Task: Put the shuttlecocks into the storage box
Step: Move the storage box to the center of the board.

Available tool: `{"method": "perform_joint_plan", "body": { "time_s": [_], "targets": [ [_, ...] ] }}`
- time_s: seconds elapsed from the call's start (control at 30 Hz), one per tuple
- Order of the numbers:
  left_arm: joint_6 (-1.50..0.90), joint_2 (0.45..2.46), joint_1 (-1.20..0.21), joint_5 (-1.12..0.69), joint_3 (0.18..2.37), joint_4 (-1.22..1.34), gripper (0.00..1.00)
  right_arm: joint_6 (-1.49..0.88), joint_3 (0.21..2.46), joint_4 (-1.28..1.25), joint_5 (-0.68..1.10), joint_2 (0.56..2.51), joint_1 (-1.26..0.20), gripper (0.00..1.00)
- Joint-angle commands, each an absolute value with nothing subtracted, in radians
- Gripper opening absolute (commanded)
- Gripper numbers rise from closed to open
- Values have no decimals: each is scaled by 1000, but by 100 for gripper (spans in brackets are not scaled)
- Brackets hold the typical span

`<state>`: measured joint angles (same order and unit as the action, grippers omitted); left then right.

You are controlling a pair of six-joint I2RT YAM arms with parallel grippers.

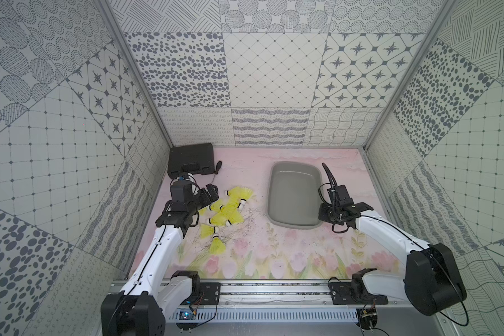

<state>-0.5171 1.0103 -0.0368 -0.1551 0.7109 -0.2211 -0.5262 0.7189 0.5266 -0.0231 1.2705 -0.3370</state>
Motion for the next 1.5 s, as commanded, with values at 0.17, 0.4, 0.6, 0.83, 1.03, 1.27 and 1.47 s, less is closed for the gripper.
{"method": "perform_joint_plan", "body": {
  "time_s": [0.17, 0.4, 0.6, 0.83, 1.03, 1.27, 1.47],
  "targets": [
    [-522, 988, -36, -204, 716, -242, 100, -583, 677, 601, -45, 1195, -438, 8],
    [-522, 1000, -44, -218, 721, -247, 100, -627, 654, 644, -72, 1122, -502, 8],
    [-510, 1034, -69, -227, 741, -257, 99, -625, 656, 652, -93, 1090, -526, 20],
    [-431, 1118, -180, -176, 821, -308, 95, -592, 671, 630, -159, 1038, -526, 52],
    [-332, 1266, -298, -143, 948, -385, 88, -552, 725, 620, -238, 1062, -518, 59],
    [-231, 1465, -421, -88, 1093, -438, 79, -495, 737, 527, -156, 1091, -422, 62],
    [-165, 1655, -462, -97, 1217, -475, 65, -449, 749, 473, -105, 1110, -377, 63]
  ]
}}
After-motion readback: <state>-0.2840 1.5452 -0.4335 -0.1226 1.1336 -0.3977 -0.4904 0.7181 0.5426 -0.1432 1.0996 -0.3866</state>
